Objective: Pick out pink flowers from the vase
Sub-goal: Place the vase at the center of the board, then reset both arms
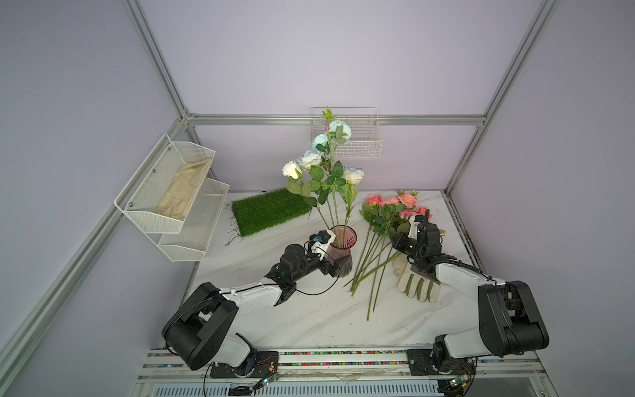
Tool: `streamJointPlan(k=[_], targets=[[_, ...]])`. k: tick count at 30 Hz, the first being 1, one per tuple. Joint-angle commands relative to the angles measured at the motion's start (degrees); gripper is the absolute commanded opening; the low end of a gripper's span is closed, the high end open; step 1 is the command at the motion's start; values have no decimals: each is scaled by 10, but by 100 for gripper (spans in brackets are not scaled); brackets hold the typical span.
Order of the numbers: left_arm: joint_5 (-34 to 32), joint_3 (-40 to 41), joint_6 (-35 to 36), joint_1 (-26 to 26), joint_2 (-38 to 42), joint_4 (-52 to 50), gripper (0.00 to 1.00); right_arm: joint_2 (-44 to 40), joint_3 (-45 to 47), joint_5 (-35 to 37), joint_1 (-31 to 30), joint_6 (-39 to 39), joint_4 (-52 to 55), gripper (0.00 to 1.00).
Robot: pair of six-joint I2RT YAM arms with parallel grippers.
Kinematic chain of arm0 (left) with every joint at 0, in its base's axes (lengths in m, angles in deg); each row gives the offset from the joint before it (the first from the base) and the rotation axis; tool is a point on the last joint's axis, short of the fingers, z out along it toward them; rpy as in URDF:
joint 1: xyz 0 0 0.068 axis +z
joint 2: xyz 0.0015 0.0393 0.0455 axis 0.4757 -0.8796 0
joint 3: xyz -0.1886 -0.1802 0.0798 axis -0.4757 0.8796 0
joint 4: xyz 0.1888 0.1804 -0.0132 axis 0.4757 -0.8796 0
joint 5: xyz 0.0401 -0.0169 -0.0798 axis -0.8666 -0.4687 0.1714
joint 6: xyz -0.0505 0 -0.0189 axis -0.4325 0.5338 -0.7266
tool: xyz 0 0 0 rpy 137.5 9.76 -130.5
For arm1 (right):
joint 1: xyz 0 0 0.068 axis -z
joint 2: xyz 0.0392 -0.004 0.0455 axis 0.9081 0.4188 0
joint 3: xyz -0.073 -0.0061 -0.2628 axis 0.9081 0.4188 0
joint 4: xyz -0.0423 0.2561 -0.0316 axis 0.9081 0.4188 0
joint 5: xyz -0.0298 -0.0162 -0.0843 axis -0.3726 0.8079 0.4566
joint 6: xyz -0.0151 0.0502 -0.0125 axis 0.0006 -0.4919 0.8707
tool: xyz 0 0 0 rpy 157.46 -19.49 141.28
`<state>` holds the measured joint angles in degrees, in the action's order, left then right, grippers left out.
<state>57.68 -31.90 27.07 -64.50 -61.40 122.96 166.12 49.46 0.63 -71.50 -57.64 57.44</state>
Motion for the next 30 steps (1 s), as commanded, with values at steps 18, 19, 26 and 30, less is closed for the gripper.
streamJointPlan(k=[18, 19, 26, 30], targets=[[-370, 138, -150, 111, 302, -299, 100, -46, 108, 293, -2, 217, -189, 63], [-375, 137, -167, 134, 296, -290, 100, -40, 126, 302, -2, 229, -230, 63], [-408, 73, -108, 213, 190, -250, 100, 65, 176, 283, -4, 273, -452, 73], [-438, 37, -52, 238, 116, -212, 100, 91, 165, 250, -4, 307, -472, 75]])
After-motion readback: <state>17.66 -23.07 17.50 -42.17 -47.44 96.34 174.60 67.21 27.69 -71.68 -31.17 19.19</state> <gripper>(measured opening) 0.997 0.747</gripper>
